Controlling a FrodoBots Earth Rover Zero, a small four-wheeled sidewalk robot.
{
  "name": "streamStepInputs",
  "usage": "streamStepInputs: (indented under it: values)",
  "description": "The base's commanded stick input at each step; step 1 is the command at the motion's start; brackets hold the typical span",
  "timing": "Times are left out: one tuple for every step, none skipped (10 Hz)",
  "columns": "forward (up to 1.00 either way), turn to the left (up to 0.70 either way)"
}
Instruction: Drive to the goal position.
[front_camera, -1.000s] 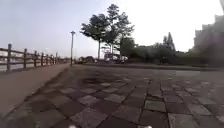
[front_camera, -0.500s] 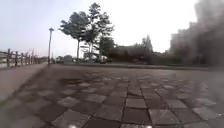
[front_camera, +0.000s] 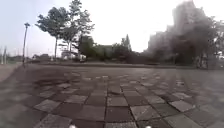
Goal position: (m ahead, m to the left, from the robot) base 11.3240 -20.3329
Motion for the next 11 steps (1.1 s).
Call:
streamStepInputs:
  values:
    - [0.00, -1.00]
    - [0.00, -1.00]
    - [0.00, -1.00]
    - [0.00, -1.00]
    - [0.00, -1.00]
    - [0.00, -1.00]
    - [0.00, -1.00]
    - [0.00, -1.00]
    - [0.39, -0.73]
    - [1.00, -0.31]
    - [1.00, -0.31]
